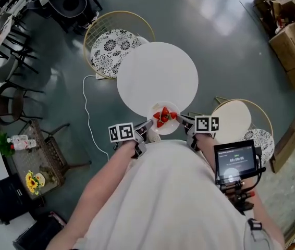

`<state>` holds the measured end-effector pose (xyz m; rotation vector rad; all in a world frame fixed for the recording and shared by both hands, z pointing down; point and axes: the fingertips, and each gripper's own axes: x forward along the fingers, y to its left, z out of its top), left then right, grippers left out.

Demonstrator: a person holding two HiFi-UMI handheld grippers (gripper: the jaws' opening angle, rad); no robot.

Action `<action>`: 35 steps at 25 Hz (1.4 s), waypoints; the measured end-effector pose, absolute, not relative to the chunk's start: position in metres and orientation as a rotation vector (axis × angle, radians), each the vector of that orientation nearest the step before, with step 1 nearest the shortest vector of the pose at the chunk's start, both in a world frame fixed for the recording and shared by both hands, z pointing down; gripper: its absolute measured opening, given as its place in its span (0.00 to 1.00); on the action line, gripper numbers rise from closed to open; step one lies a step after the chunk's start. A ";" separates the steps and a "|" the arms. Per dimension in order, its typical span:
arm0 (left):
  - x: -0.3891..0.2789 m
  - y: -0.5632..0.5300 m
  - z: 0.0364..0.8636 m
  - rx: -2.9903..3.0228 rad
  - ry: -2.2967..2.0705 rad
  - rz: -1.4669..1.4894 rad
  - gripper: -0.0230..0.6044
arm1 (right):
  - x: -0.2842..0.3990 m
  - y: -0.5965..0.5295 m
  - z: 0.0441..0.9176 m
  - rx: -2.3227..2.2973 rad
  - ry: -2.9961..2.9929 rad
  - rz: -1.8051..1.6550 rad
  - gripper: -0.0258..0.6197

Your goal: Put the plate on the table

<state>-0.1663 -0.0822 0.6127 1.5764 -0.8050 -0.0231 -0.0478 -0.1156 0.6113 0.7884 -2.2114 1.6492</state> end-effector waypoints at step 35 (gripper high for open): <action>-0.126 -0.234 0.646 1.477 -0.856 0.100 0.06 | -0.008 -0.269 0.660 0.650 -2.082 1.710 0.10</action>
